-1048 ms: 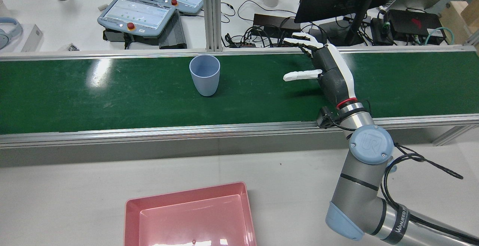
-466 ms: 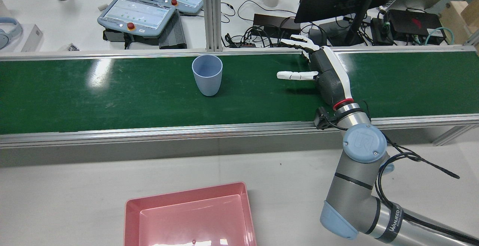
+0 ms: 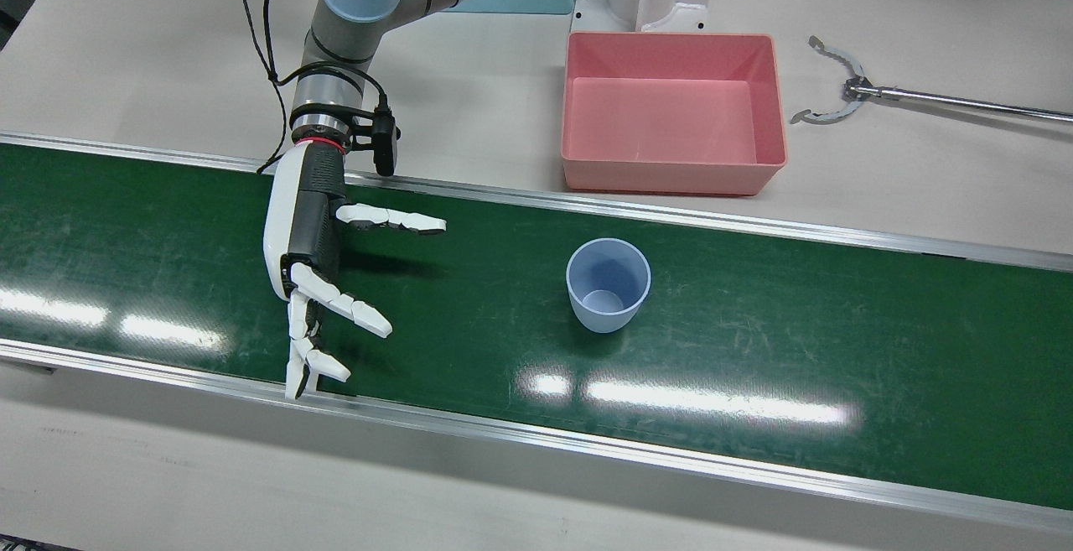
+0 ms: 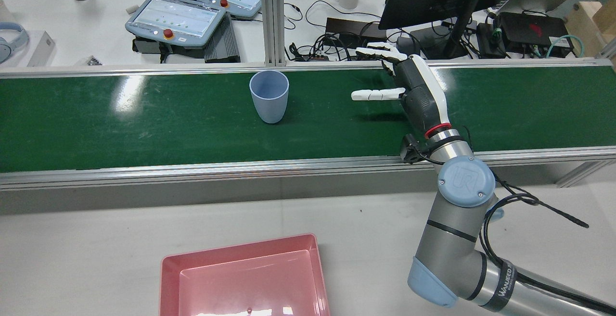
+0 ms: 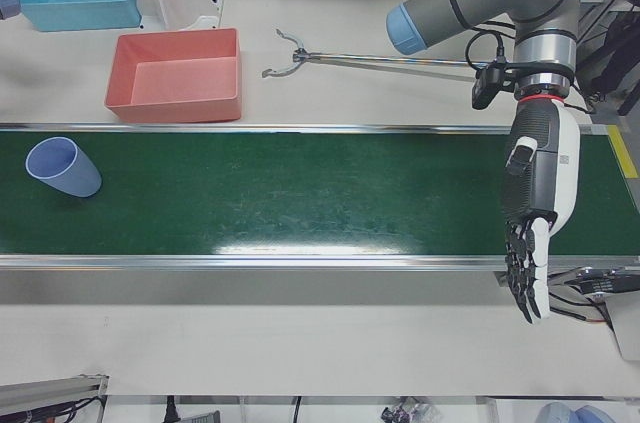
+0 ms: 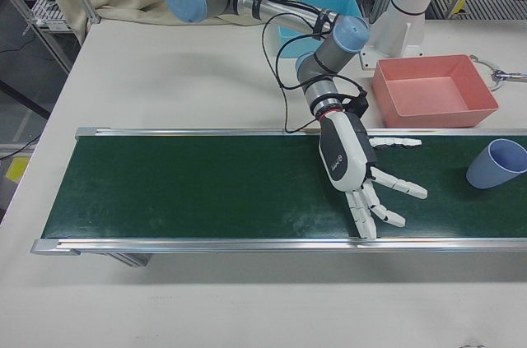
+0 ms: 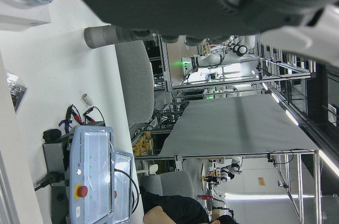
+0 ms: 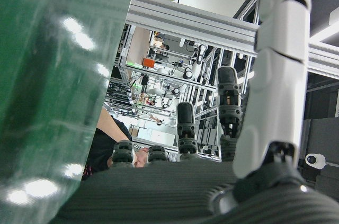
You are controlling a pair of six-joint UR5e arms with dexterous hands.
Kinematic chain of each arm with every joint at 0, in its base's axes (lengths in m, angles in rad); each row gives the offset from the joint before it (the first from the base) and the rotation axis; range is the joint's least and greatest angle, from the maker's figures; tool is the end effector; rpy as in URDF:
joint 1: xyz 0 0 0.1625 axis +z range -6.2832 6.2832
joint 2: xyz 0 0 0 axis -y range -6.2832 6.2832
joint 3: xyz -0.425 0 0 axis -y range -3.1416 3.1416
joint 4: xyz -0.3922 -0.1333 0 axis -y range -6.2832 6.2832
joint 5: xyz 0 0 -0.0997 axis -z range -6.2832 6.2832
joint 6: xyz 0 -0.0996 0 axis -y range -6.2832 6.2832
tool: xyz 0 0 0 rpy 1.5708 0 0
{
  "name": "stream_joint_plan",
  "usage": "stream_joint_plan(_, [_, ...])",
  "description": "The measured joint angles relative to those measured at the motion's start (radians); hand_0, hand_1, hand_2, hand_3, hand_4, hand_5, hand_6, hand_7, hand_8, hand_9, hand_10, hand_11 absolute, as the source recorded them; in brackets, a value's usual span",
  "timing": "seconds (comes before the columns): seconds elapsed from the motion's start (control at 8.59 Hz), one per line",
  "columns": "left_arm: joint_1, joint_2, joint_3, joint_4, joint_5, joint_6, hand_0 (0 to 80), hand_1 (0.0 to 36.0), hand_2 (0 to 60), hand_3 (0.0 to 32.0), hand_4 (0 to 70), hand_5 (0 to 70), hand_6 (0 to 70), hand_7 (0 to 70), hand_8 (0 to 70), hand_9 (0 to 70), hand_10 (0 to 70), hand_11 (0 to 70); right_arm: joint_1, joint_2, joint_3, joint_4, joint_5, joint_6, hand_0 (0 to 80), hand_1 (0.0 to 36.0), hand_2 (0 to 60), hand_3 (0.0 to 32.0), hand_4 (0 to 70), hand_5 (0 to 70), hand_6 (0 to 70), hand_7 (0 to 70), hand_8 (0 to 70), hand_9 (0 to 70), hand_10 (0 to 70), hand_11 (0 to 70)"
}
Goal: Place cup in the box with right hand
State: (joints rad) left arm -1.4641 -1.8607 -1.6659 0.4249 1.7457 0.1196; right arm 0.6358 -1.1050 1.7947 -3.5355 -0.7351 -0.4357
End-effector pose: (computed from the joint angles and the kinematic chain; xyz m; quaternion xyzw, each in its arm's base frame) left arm -0.0536 -0.5881 0.5260 -0.0585 0.6906 -0.7069 0.1412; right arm -0.3488 -0.5149 0.3686 0.0526 -0.7714 0.6275 0.0919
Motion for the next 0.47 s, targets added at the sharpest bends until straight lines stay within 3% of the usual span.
stream_joint_plan(0.12, [0.0,0.0,0.0,0.0,0.0,0.0,0.0,0.0,0.0,0.0,0.0,0.0,0.0,0.0,0.0,0.0,0.0,0.0,0.0,0.005,0.001,0.0,0.0,-0.001,58.9,18.9,3.0,0.0,29.3,6.5,9.4,42.3,0.8,7.4,4.3,8.5])
stream_joint_plan(0.35, [0.0,0.0,0.0,0.0,0.0,0.0,0.0,0.0,0.0,0.0,0.0,0.0,0.0,0.0,0.0,0.0,0.0,0.0,-0.001,0.015,0.001,0.0,-0.001,-0.001,56.9,12.2,0.0,0.0,29.7,5.0,8.2,40.1,0.6,6.6,3.7,7.3])
stream_joint_plan(0.47, [0.0,0.0,0.0,0.0,0.0,0.0,0.0,0.0,0.0,0.0,0.0,0.0,0.0,0.0,0.0,0.0,0.0,0.0,-0.001,0.017,0.001,0.0,-0.001,-0.003,57.2,11.9,0.0,0.0,30.2,5.0,7.9,39.3,0.5,6.4,3.6,7.1])
